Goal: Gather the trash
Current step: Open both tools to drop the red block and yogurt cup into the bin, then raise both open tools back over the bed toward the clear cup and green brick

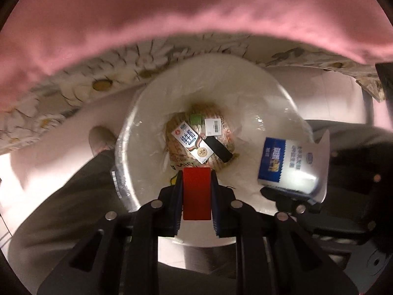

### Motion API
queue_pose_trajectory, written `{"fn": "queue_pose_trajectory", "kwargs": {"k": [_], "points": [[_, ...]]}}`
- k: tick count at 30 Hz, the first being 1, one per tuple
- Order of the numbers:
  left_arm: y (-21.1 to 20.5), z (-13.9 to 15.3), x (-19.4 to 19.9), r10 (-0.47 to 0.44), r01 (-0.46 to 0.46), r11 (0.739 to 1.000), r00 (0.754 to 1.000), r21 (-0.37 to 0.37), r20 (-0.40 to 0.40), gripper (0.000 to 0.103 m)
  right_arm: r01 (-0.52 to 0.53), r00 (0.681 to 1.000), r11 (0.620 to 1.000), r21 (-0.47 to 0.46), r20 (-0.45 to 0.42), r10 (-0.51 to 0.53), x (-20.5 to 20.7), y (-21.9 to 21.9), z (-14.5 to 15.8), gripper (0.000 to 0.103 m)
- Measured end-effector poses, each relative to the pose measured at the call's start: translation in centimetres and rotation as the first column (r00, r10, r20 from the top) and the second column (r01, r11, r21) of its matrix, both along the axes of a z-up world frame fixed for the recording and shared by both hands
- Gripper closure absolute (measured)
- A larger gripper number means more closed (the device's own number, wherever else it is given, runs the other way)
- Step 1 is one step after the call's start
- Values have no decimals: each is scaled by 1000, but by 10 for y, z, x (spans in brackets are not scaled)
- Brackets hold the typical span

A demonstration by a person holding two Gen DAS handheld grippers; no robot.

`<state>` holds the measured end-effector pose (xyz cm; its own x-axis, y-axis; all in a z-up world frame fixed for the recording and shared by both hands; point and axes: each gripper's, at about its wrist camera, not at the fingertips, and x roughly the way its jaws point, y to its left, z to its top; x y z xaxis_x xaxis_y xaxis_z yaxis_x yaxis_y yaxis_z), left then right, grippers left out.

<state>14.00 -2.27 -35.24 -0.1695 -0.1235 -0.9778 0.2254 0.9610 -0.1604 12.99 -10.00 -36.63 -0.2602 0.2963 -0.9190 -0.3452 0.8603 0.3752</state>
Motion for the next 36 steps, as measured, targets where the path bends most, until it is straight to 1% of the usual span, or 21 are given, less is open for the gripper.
{"fn": "queue_pose_trajectory", "kwargs": {"k": [4, 7, 8, 9, 10, 11, 12, 13, 15, 19, 21, 24, 27, 28, 31, 36], "points": [[2, -21, 4, 35, -36, 999, 998, -9, -48, 81, 27, 998, 1000, 8, -64, -26, 0, -1, -28, 90], [4, -33, 7, 58, -59, 998, 996, -11, -73, 81, 35, 996, 999, -3, -78, -36, -1, 0, -43, 90], [3, -37, 7, 58, -59, 998, 995, -8, -79, 79, 39, 995, 999, 0, -88, -39, 0, -1, -48, 90], [3, -40, 8, 56, -57, 998, 995, -6, -85, 72, 44, 994, 999, 6, -101, -43, 1, -1, -52, 89], [5, -39, 8, 56, -56, 998, 995, -1, -85, 65, 46, 993, 999, 3, -106, -46, 1, -1, -55, 87], [5, -39, 9, 56, -56, 998, 995, 5, -84, 62, 46, 993, 999, -3, -109, -46, 1, -4, -57, 83], [5, -42, 9, 56, -56, 998, 995, 8, -84, 60, 45, 993, 999, -9, -112, -46, 3, -3, -60, 72], [5, -43, 9, 57, -56, 998, 995, 8, -84, 60, 47, 993, 999, -15, -107, -48, 3, -4, -61, 62], [5, -44, 9, 60, -59, 998, 995, 12, -86, 60, 47, 994, 999, -23, -97, -49, 3, -5, -63, 59], [6, -38, 8, 50, -49, 999, 996, 19, -77, 60, 62, 993, 998, -12, -101, -63, 4, -5, -60, 59], [5, -29, 5, 36, -35, 999, 997, 18, -62, 60, 56, 995, 998, -5, -87, -56, 3, -5, -49, 59], [8, -8, 2, 12, -12, 1000, 1000, 15, -23, 60, 38, 998, 999, 5, -53, -38, 0, -5, -28, 59], [10, 19, 0, -6, 6, 1000, 1000, -1, 23, 60, 23, 1000, 1000, 20, 9, -23, -3, -10, 4, 59], [11, 30, 0, -15, 15, 1000, 999, -4, 46, 60, 21, 999, 999, 26, 25, -21, -3, -14, 10, 59], [14, 63, -1, -31, 32, 999, 993, -11, 118, 60, 8, 995, 999, 39, 95, -12, -7, -21, 45, 59], [21, 126, 4, -34, 40, 999, 968, -20, 249, 60, -14, 980, 1000, 29, 198, 8, -13, -29, 95, 59]]}}
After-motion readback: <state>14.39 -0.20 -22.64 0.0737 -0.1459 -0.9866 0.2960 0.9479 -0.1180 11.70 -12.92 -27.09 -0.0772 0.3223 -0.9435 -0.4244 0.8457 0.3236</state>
